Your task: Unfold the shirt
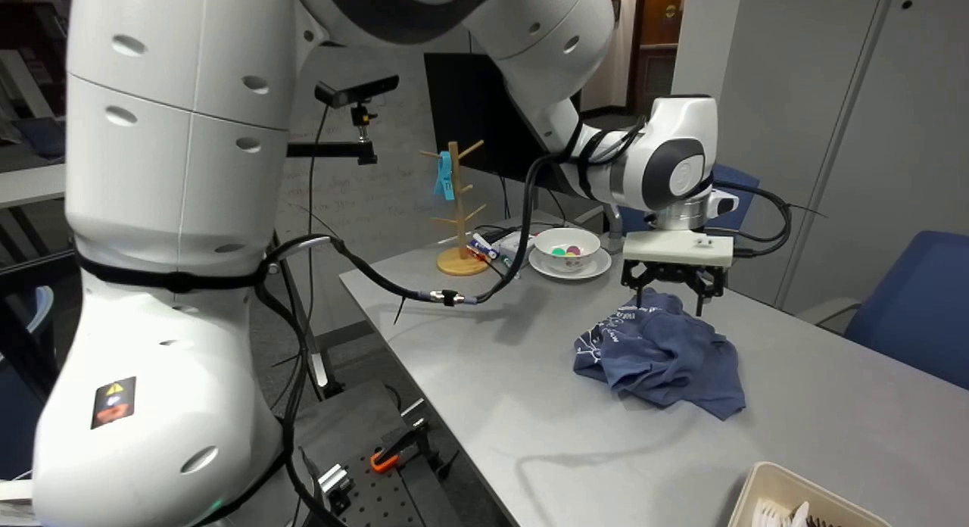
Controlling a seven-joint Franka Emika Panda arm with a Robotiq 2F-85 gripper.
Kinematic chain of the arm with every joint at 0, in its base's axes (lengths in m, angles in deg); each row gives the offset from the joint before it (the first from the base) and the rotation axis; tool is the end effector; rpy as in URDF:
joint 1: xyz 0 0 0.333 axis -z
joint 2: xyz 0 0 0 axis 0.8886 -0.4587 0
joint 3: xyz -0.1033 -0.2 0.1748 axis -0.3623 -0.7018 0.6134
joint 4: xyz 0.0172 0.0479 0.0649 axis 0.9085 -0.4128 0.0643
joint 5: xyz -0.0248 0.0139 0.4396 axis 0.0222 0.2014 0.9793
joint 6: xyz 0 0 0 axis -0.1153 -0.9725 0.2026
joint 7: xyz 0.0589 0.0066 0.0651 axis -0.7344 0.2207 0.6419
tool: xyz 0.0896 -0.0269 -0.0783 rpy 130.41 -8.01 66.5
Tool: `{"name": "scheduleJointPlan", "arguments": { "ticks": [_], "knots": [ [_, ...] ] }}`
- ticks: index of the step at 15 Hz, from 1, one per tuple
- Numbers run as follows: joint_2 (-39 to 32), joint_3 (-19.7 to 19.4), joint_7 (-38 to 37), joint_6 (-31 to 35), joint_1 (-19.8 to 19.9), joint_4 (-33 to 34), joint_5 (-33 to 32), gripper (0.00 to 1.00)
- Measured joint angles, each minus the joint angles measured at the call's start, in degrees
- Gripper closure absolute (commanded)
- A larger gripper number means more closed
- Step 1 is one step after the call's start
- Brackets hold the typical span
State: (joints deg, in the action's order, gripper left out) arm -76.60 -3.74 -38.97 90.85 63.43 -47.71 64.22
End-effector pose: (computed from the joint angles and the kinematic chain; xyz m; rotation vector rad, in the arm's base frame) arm 0.6533 0.0007 0.1940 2.9300 0.8141 0.0884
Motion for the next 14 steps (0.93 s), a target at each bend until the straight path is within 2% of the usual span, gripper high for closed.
{"name": "scheduleJointPlan", "arguments": {
  "ticks": [6, 9, 10, 14],
  "knots": [
    [-5.4, 0.6, 0.0, 2.4, 0.2, 3.6, 0.0, 0.0],
    [-7.9, 0.6, 0.1, 3.1, 0.7, 5.6, 0.0, 0.06],
    [-8.7, 0.6, 0.2, 3.2, 1.1, 6.3, 0.0, 0.1],
    [-11.8, 0.8, 0.6, 3.2, 2.8, 8.6, 0.1, 0.44]
  ]
}}
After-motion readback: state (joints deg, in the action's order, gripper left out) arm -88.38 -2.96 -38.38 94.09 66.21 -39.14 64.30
